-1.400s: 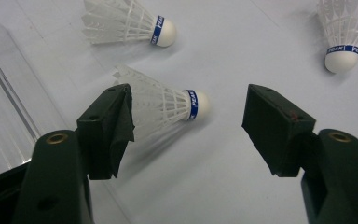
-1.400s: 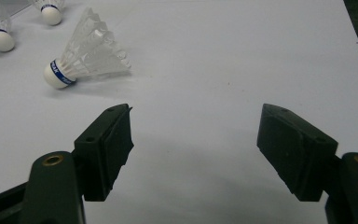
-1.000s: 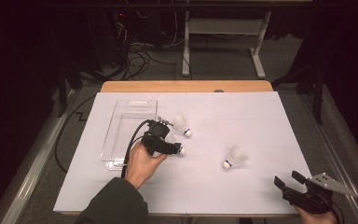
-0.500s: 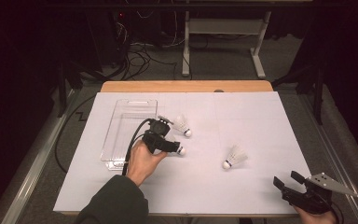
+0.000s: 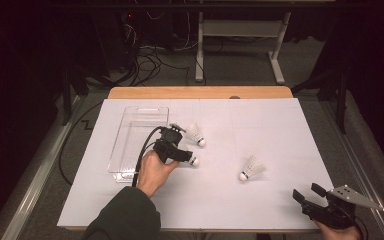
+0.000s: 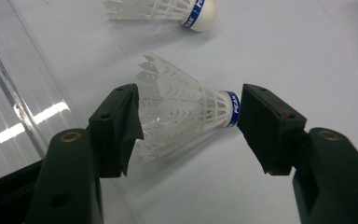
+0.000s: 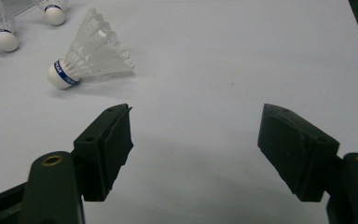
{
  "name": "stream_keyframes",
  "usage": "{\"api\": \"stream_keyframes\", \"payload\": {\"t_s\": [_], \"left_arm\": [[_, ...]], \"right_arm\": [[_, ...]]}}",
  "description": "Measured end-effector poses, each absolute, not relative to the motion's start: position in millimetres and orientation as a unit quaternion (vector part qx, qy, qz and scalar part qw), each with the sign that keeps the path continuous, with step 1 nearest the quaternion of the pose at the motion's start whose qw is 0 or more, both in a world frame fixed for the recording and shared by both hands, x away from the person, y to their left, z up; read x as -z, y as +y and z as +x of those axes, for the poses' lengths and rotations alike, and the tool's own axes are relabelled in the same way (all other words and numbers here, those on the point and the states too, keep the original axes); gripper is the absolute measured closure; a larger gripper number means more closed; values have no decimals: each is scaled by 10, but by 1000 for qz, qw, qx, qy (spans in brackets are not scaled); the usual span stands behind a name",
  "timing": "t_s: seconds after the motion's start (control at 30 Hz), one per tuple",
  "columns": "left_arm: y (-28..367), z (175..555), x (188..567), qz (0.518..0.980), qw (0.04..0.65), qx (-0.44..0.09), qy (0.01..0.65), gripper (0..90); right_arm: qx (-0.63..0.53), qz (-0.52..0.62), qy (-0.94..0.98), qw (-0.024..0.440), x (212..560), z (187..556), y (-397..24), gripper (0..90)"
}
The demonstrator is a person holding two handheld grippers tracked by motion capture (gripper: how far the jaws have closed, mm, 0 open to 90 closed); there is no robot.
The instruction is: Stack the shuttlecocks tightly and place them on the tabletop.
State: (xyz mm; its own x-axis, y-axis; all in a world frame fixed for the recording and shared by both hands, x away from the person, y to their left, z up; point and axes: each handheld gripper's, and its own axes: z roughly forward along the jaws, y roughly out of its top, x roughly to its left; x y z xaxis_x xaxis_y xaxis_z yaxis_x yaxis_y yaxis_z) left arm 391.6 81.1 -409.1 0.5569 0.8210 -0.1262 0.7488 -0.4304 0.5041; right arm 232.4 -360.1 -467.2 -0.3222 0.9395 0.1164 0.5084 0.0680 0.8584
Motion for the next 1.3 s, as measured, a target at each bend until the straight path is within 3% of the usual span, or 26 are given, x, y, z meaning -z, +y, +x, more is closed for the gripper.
{"api": "stream_keyframes", "payload": {"t_s": [0.33, 1.3], "left_arm": [[813, 3906, 4079, 845, 261, -74, 460, 489], [799, 3867, 4057, 856, 263, -60, 440, 628]], "right_arm": [[-433, 528, 687, 249, 4679, 2336, -3605, 263], [-428, 529, 689, 251, 4685, 2337, -3599, 271]]}}
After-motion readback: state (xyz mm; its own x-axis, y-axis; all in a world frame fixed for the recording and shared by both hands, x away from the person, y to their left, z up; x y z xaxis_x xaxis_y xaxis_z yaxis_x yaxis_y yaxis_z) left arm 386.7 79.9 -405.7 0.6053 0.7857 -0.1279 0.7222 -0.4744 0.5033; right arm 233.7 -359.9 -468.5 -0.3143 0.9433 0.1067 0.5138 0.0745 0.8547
